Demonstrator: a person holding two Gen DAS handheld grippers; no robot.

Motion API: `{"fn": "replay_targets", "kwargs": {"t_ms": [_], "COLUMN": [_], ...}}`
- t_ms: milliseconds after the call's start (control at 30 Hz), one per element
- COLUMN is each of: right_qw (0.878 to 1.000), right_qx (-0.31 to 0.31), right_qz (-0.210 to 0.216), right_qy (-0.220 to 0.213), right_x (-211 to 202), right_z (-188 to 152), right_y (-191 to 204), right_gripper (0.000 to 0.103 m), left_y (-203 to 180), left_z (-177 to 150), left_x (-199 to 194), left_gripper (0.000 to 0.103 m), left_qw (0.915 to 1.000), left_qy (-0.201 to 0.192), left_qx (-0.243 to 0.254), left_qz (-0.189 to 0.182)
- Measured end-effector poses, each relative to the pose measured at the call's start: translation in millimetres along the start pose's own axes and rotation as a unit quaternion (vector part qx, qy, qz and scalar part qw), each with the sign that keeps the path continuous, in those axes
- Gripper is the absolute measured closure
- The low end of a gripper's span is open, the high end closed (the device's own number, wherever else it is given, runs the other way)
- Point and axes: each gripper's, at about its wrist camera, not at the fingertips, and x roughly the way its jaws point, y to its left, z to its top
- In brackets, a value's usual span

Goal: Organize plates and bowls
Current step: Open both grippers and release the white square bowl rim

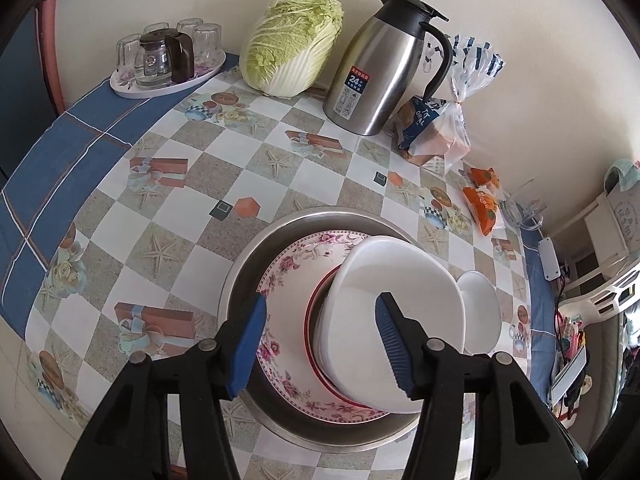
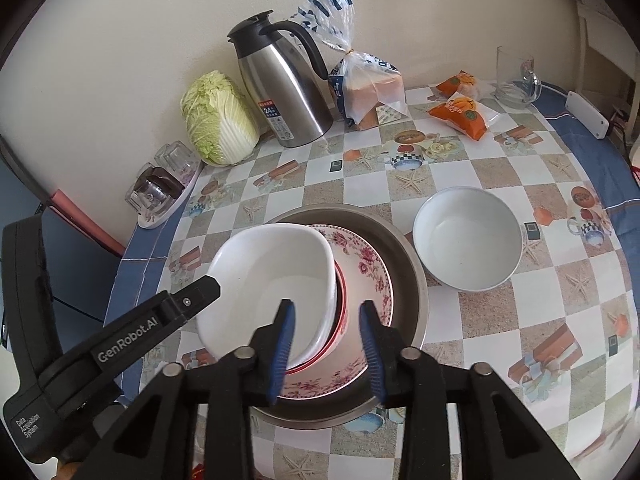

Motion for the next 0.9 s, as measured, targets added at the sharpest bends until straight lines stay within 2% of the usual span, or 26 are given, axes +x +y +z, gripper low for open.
{"fn": "replay_targets", "kwargs": {"t_ms": [33, 100, 233, 333, 500, 533, 600, 667, 900], "right_qw": [1.0, 1.0, 1.0, 1.0, 1.0, 1.0, 1.0, 1.0, 1.0], "right_qx": [0.0, 0.003, 0.011, 0.016, 0.02, 0.021, 0.022, 0.02, 0.016], "right_qz": [-0.005, -0.009, -0.014, -0.016, -0.018, -0.017, -0.017, -0.015, -0.016], "right_qy": [-0.002, -0.004, -0.001, 0.002, 0.002, 0.001, -0.001, -0.003, -0.006], "right_x": [-0.5, -1.3, 0.7, 3.5, 5.3, 5.2, 5.3, 5.3, 5.4], "right_z": [0.4, 1.3, 2.1, 2.7, 2.8, 2.3, 2.2, 2.5, 2.1], "right_y": [-1.2, -4.0, -8.5, -11.9, -14.9, -14.5, -14.7, -14.1, -13.0], "right_gripper": [0.055, 0.051, 0.032, 0.024, 0.017, 0.015, 0.009, 0.0, 0.0], "left_y": [0.4, 0.7, 0.6, 3.5, 14.5, 17.1, 21.1, 22.8, 16.4], "left_z": [0.3, 0.7, 1.5, 1.8, 4.6, 5.2, 6.0, 6.0, 4.4], "left_x": [0.2, -0.1, -1.2, -1.0, -8.0, -8.8, -9.1, -8.7, -7.3], "left_gripper": [0.04, 0.029, 0.026, 0.015, 0.014, 0.013, 0.006, 0.005, 0.005], "left_qw": [1.0, 1.0, 0.9996, 0.9991, 0.9972, 0.9967, 0.996, 0.9956, 0.9951], "left_qy": [0.001, 0.001, -0.004, -0.011, -0.041, -0.045, -0.049, -0.049, -0.046], "left_qx": [-0.001, 0.001, 0.01, 0.005, -0.019, -0.024, -0.031, -0.033, -0.011], "left_qz": [0.0, 0.007, 0.025, 0.04, 0.06, 0.063, 0.068, 0.073, 0.087]}}
